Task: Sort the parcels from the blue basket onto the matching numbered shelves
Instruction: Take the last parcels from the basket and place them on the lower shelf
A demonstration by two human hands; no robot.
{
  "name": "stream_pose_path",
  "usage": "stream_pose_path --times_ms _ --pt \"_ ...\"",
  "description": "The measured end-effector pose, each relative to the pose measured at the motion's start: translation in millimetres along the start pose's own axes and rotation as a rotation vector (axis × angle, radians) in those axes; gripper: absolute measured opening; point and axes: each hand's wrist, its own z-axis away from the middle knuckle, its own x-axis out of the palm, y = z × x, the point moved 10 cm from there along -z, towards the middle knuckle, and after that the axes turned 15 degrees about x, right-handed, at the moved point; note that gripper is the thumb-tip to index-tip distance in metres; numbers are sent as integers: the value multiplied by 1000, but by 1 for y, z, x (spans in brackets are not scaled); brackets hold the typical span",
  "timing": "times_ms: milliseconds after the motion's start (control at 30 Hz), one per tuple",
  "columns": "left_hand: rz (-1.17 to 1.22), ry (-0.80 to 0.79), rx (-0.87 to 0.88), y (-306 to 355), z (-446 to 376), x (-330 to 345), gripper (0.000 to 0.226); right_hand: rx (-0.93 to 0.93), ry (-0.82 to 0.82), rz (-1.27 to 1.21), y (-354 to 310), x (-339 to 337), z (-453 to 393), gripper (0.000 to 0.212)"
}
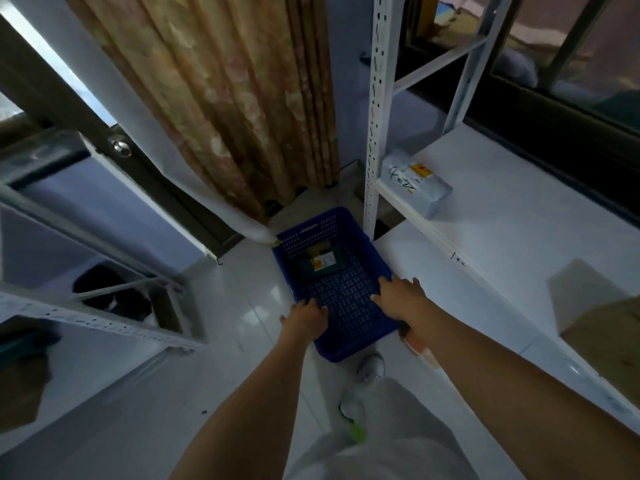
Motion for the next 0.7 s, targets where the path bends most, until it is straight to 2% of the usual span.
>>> stream_pose_path --times_ms 200,333,533,700 --pt "8 -22 -10 -39 -118 -40 55 -33 -43 58 -41 -20 -111 70" --pt "-4 3 12 -79 -211 -48 57 -21 -46 58 -79 -8 -202 69" --pt "-62 -47 67 -162 -390 4 57 -9 -70 -33 -149 76 -368 66" --pt "-216 28 122 -219 -545 37 59 5 -68 -59 -192 157 -508 64"
